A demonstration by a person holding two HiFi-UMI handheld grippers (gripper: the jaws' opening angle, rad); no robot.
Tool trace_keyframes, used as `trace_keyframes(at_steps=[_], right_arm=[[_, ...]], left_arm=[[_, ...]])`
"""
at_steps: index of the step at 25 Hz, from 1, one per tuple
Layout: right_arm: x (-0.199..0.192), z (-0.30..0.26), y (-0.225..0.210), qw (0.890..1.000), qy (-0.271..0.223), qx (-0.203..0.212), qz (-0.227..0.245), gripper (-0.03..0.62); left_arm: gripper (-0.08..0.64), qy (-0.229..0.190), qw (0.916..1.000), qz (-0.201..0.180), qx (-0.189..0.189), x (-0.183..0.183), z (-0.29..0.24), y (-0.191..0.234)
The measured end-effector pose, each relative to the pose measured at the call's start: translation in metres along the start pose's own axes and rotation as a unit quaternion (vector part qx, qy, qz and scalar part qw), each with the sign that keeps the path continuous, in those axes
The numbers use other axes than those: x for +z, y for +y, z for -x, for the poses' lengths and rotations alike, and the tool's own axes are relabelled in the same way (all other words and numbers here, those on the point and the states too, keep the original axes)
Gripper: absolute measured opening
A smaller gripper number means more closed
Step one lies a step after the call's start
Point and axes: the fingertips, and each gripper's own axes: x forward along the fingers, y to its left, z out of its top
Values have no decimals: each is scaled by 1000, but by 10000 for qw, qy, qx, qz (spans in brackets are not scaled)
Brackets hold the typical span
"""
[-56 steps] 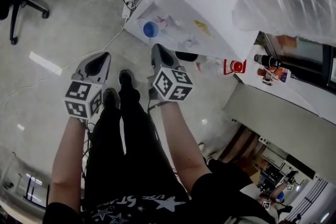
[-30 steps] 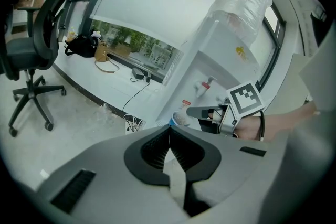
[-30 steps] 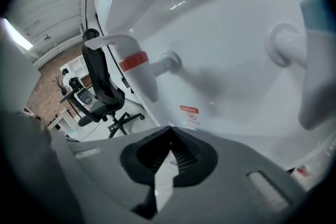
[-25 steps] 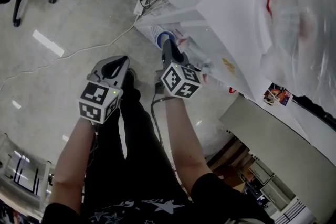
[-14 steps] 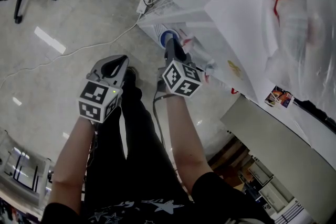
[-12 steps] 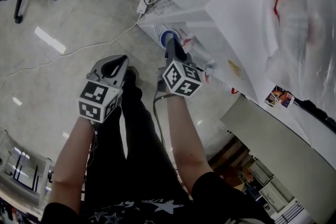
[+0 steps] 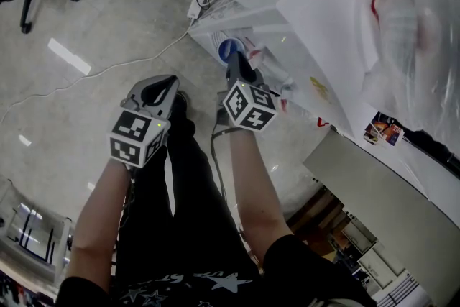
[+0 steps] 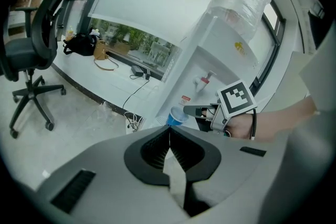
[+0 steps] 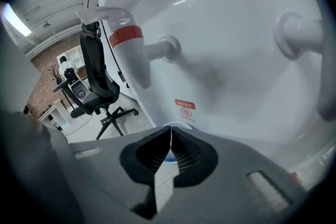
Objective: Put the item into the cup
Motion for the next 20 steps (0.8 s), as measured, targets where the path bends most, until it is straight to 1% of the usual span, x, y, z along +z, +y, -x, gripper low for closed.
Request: trace_keyframes(at_steps=[6, 11, 16, 20], right_arm=[[1, 6, 0, 10000, -33, -17, -34, 6], [0, 19, 8, 9999, -63, -11, -101, 6], [-2, 46, 28, 9998, -92, 37, -163, 7], [-1, 79, 48, 9995, -188, 61, -240, 8]], left_arm=[[6, -2, 10000, -35, -20, 0, 4, -5], [6, -17, 9999, -133, -49, 3, 14, -10], [6, -44, 9995, -282, -114, 10, 36, -21], [6, -60, 9990, -403, -181, 14, 61, -32]])
